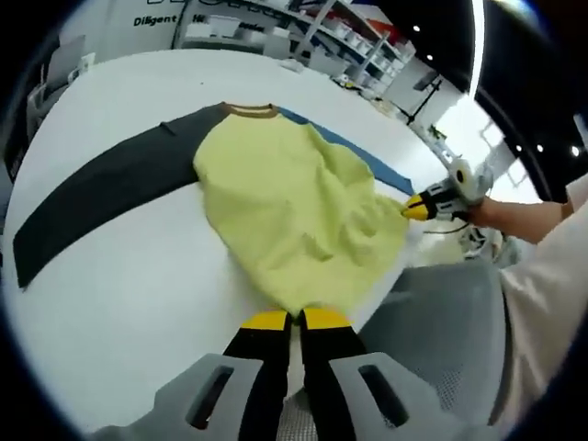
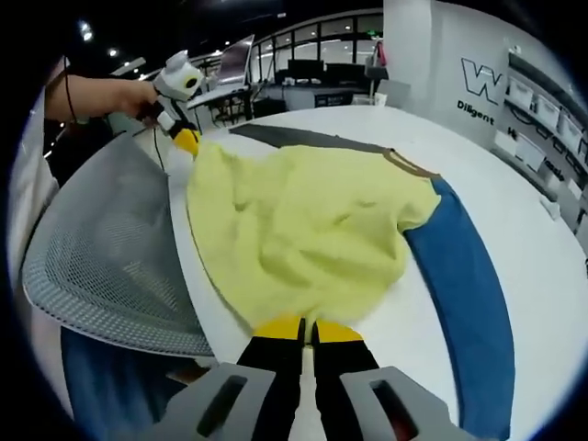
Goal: Fold the garment on the visible template until the final outline fits inside the template.
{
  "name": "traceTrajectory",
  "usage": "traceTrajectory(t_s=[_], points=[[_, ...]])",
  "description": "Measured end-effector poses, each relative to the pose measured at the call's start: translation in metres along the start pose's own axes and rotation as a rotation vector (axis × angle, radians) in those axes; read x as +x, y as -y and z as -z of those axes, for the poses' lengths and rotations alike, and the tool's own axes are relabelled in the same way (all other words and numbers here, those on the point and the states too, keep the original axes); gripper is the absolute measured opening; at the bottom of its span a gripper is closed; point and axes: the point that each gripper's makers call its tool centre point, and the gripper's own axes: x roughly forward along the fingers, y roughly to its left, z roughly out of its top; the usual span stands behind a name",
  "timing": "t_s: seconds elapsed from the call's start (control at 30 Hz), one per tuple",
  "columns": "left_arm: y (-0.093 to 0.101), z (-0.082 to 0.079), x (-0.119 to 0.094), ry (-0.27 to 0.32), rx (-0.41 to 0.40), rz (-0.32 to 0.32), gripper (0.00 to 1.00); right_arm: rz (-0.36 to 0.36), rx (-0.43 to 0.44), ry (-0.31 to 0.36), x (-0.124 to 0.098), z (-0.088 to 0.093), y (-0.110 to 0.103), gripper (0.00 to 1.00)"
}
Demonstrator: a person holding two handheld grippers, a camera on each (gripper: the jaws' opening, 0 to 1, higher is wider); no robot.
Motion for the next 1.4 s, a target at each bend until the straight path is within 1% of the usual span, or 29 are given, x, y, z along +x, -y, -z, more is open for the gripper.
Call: traceTrajectory(t_s=[0.07,0.13,0.23,0.27,0.33,0.37,0.43,0.5,0.53,0.6,0.67,0.7,0.77,0.83,0.87,0.9,0.97,1.03,1.1,1.17,1.2,1.27,1.3,1.37,1.4], points=[[-0.001,0.009,0.002,-0.017,-0.015,-0.006,0.02,-0.002,0.003,-0.006,-0.001,0.005,-0.003,0.00],[-0.005,0.017,0.005,-0.041,-0.013,-0.017,0.02,-0.001,0.012,-0.011,-0.001,0.009,-0.005,0.00],[-0.011,0.034,0.006,-0.093,0.005,-0.046,0.02,-0.002,0.019,-0.032,0.001,0.020,-0.010,0.00],[-0.013,0.040,0.008,-0.111,0.000,-0.047,0.02,-0.001,0.021,-0.035,0.002,0.022,-0.011,0.00],[-0.014,0.045,0.010,-0.122,-0.010,-0.044,0.02,0.003,0.035,-0.056,0.003,0.031,-0.012,0.00],[-0.014,0.046,0.010,-0.127,-0.013,-0.048,0.02,0.011,0.040,-0.056,0.003,0.033,-0.010,0.00],[-0.016,0.049,0.010,-0.135,-0.018,-0.055,0.02,0.014,0.080,-0.038,0.002,0.031,-0.009,0.00],[-0.017,0.049,0.011,-0.132,-0.029,-0.054,0.02,0.016,0.079,-0.041,0.002,0.031,-0.008,0.00],[-0.016,0.049,0.010,-0.133,-0.036,-0.053,0.02,0.017,0.062,-0.049,0.002,0.031,-0.009,0.00],[-0.016,0.051,0.009,-0.140,-0.039,-0.051,0.02,0.020,0.056,-0.048,0.001,0.029,-0.008,0.00],[-0.019,0.059,0.007,-0.173,-0.043,-0.061,0.02,0.014,0.066,-0.046,-0.001,0.029,-0.010,0.00],[-0.021,0.064,0.006,-0.194,-0.030,-0.073,0.01,0.011,0.067,-0.051,-0.001,0.030,-0.010,0.00],[-0.022,0.065,0.006,-0.183,-0.030,-0.075,0.01,-0.001,0.073,-0.077,-0.002,0.037,-0.014,0.00],[-0.020,0.064,0.005,-0.169,-0.033,-0.072,0.01,0.005,0.071,-0.069,-0.003,0.038,-0.014,0.00],[-0.022,0.060,0.004,-0.154,-0.012,-0.087,0.01,0.005,0.078,-0.070,-0.004,0.038,-0.014,0.00],[-0.024,0.054,0.004,-0.124,0.028,-0.102,0.01,0.006,0.087,-0.065,-0.005,0.037,-0.015,0.00],[-0.025,0.045,0.000,-0.100,0.059,-0.141,0.02,0.021,0.082,-0.055,-0.007,0.034,-0.012,0.00],[-0.027,0.038,-0.003,-0.078,0.073,-0.163,0.07,0.024,0.093,-0.057,-0.005,0.034,-0.011,0.02],[-0.027,0.029,-0.005,-0.057,0.088,-0.176,0.15,0.032,0.096,-0.063,-0.003,0.035,-0.010,0.07],[-0.029,0.022,-0.006,-0.038,0.114,-0.191,0.17,0.038,0.085,-0.074,-0.001,0.036,-0.011,0.10],[-0.027,0.022,-0.006,-0.038,0.117,-0.186,0.15,0.043,0.072,-0.081,0.000,0.037,-0.011,0.10],[-0.019,0.023,-0.003,-0.039,0.128,-0.150,0.14,0.032,0.064,-0.081,0.001,0.038,-0.013,0.10],[-0.017,0.027,0.000,-0.051,0.128,-0.141,0.14,0.029,0.062,-0.074,0.001,0.037,-0.014,0.10],[-0.017,0.038,0.006,-0.089,0.156,-0.138,0.16,0.036,0.059,-0.075,0.000,0.038,-0.012,0.08],[-0.019,0.046,0.008,-0.121,0.177,-0.146,0.15,0.037,0.059,-0.075,0.000,0.038,-0.012,0.08]])
